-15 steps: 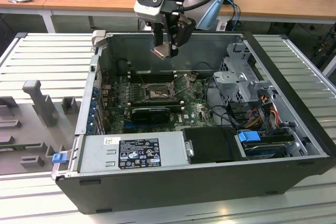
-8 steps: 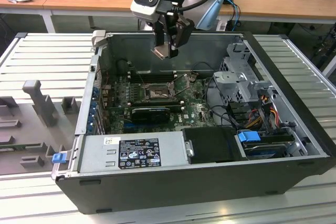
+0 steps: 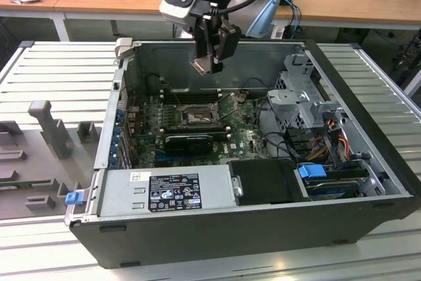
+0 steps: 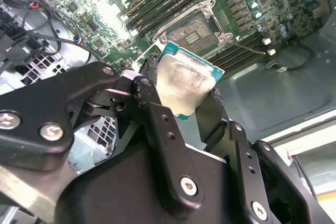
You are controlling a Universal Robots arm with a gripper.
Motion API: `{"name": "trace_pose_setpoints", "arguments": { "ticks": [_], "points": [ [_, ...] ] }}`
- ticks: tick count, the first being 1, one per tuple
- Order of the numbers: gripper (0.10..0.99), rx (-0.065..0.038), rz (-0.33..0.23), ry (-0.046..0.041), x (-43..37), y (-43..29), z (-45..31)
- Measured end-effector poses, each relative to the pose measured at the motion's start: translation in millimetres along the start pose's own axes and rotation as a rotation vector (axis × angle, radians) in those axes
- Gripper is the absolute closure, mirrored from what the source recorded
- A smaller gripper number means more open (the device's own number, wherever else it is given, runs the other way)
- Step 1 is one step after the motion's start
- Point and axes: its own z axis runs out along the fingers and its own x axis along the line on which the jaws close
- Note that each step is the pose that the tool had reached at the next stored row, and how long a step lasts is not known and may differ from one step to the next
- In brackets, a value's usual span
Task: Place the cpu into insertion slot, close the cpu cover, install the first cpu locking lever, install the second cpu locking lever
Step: 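Place the cpu into insertion slot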
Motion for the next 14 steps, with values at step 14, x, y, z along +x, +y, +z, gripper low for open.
{"name": "trace_pose_setpoints", "arguments": {
  "ticks": [14],
  "points": [
    [0.553,-0.003,0.153,-0.0136,0.0,-0.1,0.8]
  ]
}}
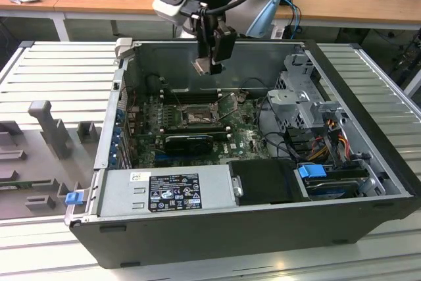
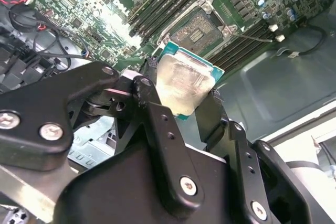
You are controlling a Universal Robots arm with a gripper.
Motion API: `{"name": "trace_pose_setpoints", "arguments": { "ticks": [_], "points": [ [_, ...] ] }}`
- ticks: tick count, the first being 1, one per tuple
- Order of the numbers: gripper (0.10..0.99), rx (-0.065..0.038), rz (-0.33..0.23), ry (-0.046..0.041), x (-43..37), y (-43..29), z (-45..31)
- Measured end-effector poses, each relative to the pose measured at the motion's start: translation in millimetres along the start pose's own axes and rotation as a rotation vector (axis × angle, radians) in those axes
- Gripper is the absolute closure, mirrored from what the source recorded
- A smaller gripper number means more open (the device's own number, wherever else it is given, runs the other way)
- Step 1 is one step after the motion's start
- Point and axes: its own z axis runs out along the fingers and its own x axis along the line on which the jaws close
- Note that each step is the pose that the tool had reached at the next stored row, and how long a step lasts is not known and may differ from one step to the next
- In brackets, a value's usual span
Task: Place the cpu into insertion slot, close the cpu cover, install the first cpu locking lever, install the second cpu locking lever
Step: 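Place the cpu into insertion slot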
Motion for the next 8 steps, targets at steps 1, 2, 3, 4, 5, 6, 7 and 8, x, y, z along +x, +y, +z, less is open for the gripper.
{"name": "trace_pose_setpoints", "arguments": {
  "ticks": [1,2,3,4,5,6,7,8],
  "points": [
    [0.553,0.000,0.010,-0.0009,0.0,0.0,0.1],
    [0.553,0.000,0.017,-0.0015,0.0,0.0,0.1],
    [0.553,-0.001,0.040,-0.0035,0.0,0.0,0.5],
    [0.553,-0.001,0.074,-0.0066,0.0,-0.1,1.0],
    [0.553,-0.002,0.117,-0.0104,0.0,-0.2,1.7],
    [0.553,-0.003,0.153,-0.0136,-0.1,-0.2,2.5],
    [0.553,-0.003,0.180,-0.0160,-0.1,-0.3,3.2],
    [0.553,-0.004,0.206,-0.0183,-0.1,-0.3,3.9]
  ]
}}
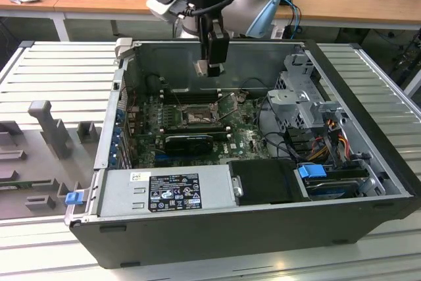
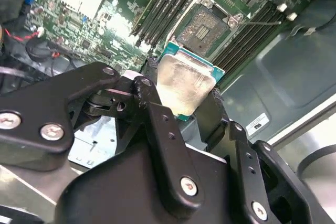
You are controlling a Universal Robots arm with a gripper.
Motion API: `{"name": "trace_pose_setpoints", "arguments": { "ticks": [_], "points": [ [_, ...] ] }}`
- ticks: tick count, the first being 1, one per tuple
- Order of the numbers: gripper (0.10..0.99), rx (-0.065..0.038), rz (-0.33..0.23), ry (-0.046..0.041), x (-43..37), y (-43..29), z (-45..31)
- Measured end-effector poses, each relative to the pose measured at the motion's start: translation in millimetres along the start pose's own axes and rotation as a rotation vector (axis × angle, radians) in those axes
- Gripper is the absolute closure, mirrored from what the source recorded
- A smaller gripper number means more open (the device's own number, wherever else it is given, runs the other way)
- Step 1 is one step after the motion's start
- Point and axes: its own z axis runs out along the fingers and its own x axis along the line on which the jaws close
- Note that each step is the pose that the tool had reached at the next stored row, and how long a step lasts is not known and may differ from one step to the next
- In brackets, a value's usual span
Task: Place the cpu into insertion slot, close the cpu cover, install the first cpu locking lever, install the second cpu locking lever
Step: 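Place the cpu into insertion slot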
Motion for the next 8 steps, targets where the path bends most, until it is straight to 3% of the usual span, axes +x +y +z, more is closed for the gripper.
{"name": "trace_pose_setpoints", "arguments": {
  "ticks": [8],
  "points": [
    [0.553,0.000,0.022,-0.0019,-0.1,-0.6,6.9]
  ]
}}
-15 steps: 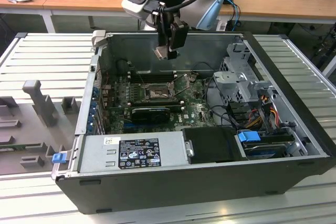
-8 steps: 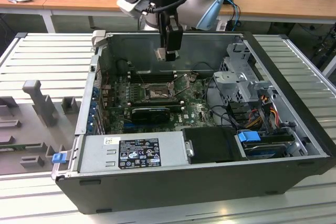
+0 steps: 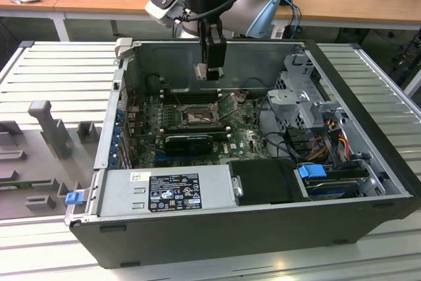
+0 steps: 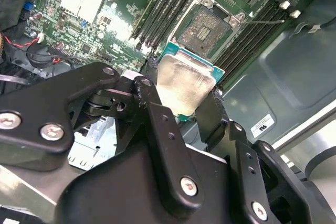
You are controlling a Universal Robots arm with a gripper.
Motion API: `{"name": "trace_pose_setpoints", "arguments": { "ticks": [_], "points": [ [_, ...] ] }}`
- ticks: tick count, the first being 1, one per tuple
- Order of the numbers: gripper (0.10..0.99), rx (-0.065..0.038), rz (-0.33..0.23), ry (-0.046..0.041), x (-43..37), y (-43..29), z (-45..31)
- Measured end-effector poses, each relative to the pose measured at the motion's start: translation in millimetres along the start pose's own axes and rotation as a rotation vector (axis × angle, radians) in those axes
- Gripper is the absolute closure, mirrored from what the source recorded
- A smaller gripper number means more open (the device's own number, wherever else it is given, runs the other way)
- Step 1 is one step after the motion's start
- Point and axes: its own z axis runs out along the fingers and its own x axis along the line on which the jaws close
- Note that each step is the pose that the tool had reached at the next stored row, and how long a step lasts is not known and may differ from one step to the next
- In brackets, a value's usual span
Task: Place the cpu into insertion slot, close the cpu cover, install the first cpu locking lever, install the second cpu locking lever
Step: 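Place the cpu into insertion slot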
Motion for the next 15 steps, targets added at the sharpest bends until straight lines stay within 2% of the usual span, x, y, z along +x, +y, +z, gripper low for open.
{"name": "trace_pose_setpoints", "arguments": {
  "ticks": [15],
  "points": [
    [0.553,0.000,0.000,0.0000,-0.2,-1.1,12.6]
  ]
}}
